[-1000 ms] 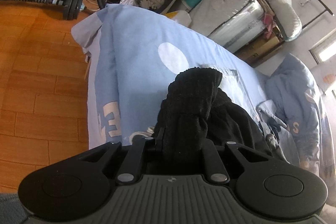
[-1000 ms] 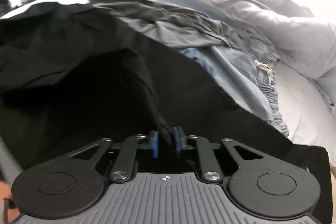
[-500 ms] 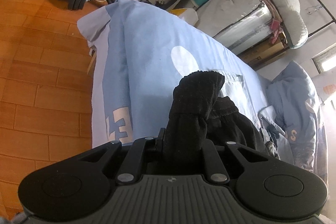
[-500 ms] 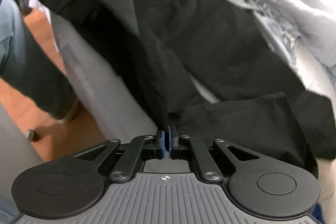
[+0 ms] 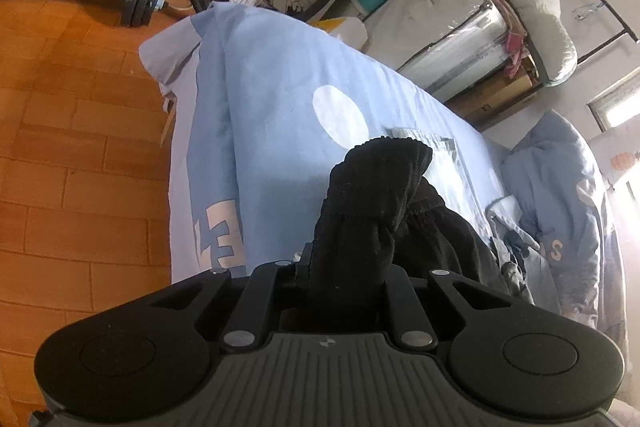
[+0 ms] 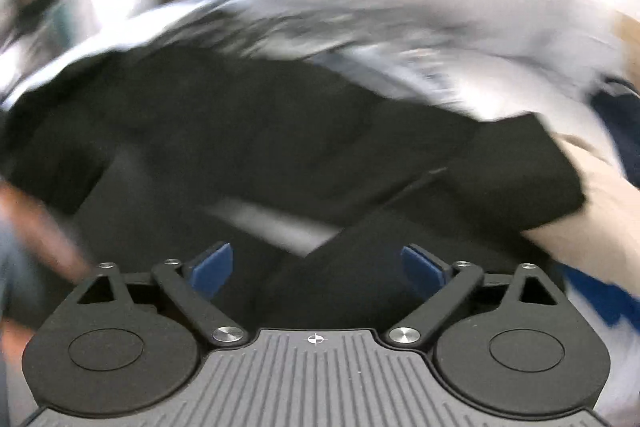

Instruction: Fold clothes

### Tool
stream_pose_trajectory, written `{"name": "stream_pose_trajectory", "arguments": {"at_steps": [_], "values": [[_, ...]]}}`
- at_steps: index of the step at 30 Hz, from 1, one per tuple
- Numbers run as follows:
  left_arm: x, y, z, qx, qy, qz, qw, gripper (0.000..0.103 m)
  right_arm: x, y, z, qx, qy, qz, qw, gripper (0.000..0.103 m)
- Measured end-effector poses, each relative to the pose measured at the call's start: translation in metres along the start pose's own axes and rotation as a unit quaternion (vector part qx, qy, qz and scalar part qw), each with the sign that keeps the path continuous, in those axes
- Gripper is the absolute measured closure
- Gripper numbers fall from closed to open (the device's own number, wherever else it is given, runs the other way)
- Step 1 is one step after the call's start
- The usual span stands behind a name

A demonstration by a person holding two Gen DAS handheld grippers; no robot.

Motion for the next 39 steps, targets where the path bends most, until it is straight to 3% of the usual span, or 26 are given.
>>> {"name": "stream_pose_trajectory", "arguments": {"at_steps": [4, 9, 11, 13, 14, 17, 20, 28, 34, 39], "values": [[-0.001, -0.001, -0.001, 0.006, 0.004, -0.002, 1.0000, 0.088, 0.027, 0.051, -0.017, -0.054, 0.089, 0.004, 0.995, 0.007], [-0.002, 0.000, 0.001, 0.009, 0.008, -0.002, 0.9999, 0.088, 0.037, 0.131, -0.021, -0.147, 0.074, 0.073, 0.984, 0.010], [-0.002, 0.001, 0.002, 0.009, 0.010, -0.001, 0.9999, 0.088, 0.035, 0.147, -0.028, -0.163, 0.086, 0.078, 0.980, 0.014], [-0.002, 0.003, 0.003, 0.007, 0.009, 0.003, 0.9999, 0.088, 0.032, 0.143, -0.034, -0.170, 0.104, 0.063, 0.978, 0.076], [-0.001, 0.003, 0.004, 0.005, 0.007, 0.004, 1.0000, 0.088, 0.031, 0.139, -0.037, -0.175, 0.109, 0.059, 0.977, 0.099], [0.000, 0.004, 0.007, -0.004, 0.000, 0.009, 1.0000, 0.088, 0.020, 0.103, -0.049, -0.168, 0.149, 0.018, 0.974, 0.099], [0.001, 0.003, 0.011, -0.016, -0.012, 0.014, 0.9997, 0.087, 0.002, 0.056, -0.073, -0.149, 0.220, -0.030, 0.964, 0.099], [-0.009, -0.010, 0.009, -0.076, -0.058, 0.014, 0.9954, 0.088, -0.032, -0.063, -0.109, -0.082, 0.361, -0.169, 0.913, 0.099], [-0.002, -0.035, -0.005, -0.146, -0.082, 0.009, 0.9859, 0.088, -0.021, -0.116, -0.106, -0.031, 0.356, -0.242, 0.902, 0.099], [0.007, -0.047, -0.024, -0.201, -0.102, 0.017, 0.9741, 0.088, -0.005, -0.164, -0.104, 0.024, 0.333, -0.323, 0.886, 0.100]]}}
Point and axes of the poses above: each gripper's, at about its wrist camera, not at the fingertips, and y roughly the way its jaws point, z to its left, x to its top, the point moved 10 cm from there along y, roughly the way its jaws point, and after that the axes turned 13 degrees about z, right-handed, at the moved point
